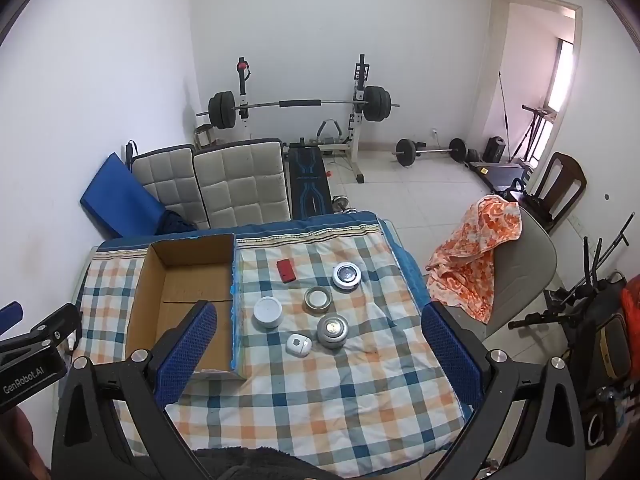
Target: Organize rigid objects
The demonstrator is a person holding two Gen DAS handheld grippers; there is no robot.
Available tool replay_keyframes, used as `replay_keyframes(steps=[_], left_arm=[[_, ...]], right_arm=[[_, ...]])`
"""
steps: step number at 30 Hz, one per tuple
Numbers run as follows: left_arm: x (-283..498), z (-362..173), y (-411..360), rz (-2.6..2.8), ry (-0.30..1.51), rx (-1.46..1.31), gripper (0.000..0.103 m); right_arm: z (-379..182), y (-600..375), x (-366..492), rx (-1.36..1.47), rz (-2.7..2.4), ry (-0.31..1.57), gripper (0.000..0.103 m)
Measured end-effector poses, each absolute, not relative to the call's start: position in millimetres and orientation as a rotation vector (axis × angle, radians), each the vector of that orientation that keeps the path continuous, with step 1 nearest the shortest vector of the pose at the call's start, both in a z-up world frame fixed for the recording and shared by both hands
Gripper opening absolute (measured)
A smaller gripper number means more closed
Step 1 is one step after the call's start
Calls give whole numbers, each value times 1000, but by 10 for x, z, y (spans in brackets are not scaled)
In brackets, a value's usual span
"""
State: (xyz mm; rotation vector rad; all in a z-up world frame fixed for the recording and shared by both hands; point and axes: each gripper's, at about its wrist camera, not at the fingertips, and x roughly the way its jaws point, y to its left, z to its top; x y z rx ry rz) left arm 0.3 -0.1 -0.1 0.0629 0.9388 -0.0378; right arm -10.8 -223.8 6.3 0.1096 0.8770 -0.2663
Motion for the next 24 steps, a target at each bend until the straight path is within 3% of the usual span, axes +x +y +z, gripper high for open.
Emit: replay_keyframes(steps=[24], left_arm=[[1,5,-31,-31,924,61,103]], right_arm=[[42,-2169,-89,100,-258,866,103]])
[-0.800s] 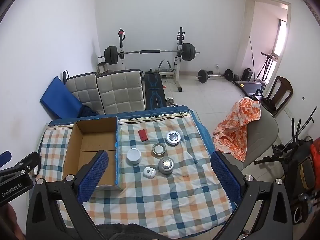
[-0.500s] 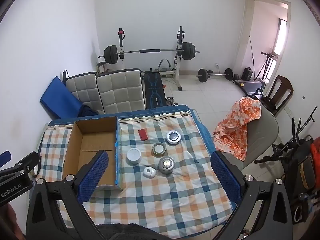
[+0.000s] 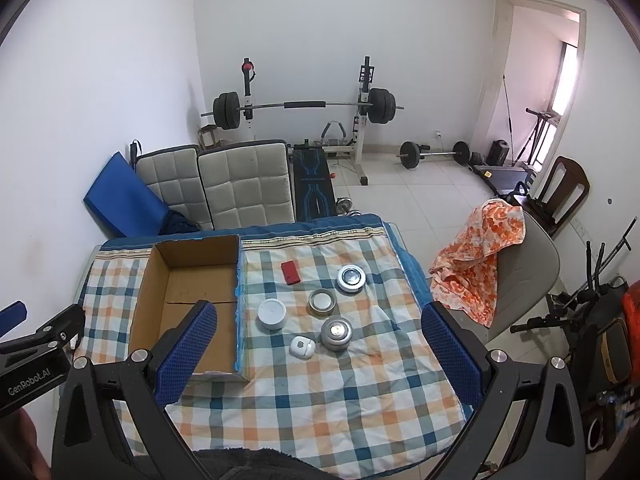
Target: Organize rigid objects
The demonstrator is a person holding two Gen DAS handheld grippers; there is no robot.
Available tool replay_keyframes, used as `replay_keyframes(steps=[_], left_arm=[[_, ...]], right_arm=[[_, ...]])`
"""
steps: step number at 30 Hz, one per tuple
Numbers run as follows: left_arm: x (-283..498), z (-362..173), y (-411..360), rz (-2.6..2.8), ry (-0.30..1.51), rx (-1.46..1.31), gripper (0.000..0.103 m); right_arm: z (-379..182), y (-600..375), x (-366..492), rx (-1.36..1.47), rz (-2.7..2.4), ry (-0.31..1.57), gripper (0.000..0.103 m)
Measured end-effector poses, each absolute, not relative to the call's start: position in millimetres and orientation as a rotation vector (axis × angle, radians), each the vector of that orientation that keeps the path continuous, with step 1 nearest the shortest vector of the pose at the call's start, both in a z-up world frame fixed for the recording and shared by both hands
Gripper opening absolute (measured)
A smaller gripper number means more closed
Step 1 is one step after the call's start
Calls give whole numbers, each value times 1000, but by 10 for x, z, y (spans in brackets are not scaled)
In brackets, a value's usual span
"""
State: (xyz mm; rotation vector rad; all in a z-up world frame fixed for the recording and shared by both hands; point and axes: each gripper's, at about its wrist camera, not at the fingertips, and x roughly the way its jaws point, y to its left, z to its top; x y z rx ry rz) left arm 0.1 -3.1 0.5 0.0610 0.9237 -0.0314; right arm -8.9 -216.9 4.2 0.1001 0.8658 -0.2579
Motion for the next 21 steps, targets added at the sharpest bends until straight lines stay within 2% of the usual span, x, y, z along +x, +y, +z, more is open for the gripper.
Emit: replay_keyframes(steps=[21], left_arm=[[5,21,5,-22,899,60,103]], right_arm=[[144,-2136,-49,95,-253,859,103]])
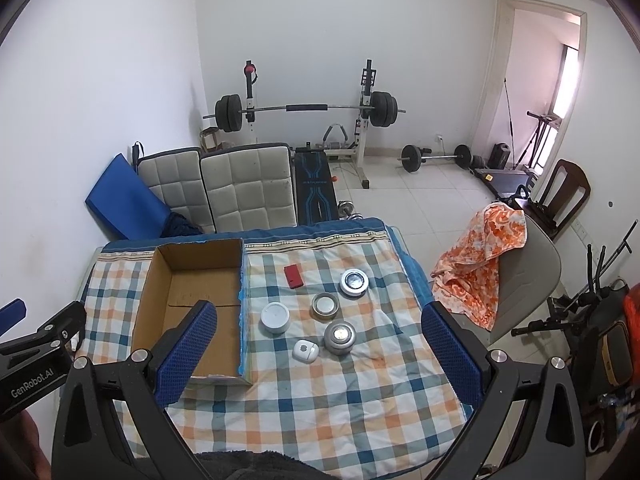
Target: Organize rigid objects
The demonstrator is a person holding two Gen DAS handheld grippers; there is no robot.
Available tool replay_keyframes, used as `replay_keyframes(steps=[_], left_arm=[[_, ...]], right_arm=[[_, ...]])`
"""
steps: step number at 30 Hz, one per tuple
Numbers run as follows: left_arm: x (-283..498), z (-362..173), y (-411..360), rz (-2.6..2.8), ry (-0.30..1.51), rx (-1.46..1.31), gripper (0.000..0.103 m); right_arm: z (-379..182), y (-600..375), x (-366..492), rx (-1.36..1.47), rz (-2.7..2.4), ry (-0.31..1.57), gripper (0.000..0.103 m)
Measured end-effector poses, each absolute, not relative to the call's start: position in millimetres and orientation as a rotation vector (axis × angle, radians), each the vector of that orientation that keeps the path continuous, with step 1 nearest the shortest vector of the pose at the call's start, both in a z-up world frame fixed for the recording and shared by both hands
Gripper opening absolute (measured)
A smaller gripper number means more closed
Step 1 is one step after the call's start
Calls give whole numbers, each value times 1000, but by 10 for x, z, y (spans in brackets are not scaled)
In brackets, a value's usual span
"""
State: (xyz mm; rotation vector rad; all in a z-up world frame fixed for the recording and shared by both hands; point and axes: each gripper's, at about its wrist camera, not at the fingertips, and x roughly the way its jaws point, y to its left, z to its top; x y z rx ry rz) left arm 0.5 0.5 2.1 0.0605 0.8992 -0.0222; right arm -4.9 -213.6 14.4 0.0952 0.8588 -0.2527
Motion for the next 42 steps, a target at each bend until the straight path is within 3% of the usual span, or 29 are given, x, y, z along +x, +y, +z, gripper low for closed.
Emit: replay_keyframes(steps=[42], left_arm=[[64,-154,39,-56,983,46,103]], right_arm=[[-9,-2173,-111,100,-248,876,103]])
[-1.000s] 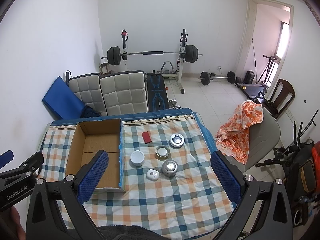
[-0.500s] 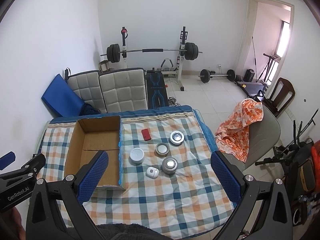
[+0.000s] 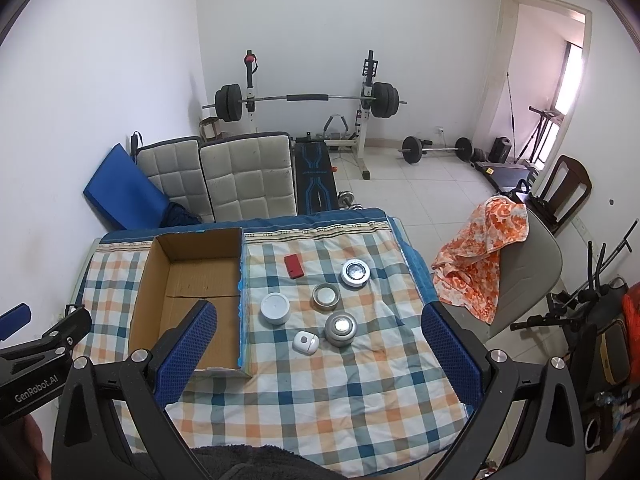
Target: Organize rigid objects
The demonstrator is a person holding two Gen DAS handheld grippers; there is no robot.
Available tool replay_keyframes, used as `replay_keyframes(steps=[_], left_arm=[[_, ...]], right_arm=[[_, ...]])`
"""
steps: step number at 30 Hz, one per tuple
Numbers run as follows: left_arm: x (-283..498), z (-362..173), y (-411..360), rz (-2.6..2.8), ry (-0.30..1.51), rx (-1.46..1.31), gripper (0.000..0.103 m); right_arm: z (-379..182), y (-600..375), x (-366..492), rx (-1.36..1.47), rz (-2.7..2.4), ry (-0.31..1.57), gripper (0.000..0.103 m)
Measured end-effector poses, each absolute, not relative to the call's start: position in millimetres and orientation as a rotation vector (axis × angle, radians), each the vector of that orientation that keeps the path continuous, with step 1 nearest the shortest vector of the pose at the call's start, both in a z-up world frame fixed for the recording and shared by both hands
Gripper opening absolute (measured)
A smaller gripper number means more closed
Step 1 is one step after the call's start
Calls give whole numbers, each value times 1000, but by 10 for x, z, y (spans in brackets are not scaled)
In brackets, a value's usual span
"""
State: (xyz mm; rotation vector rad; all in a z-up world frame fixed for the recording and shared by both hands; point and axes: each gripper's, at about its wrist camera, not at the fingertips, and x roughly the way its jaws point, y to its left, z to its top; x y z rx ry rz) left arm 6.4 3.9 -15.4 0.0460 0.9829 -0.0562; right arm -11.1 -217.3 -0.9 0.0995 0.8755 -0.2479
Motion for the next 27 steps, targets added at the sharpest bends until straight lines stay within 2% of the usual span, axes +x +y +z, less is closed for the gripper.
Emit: replay_keyframes(steps=[27], left_arm=[[219,-375,-12,-55,1052,50,103]], right_arm=[[-299,-2231,-168,102,-238,933,103]])
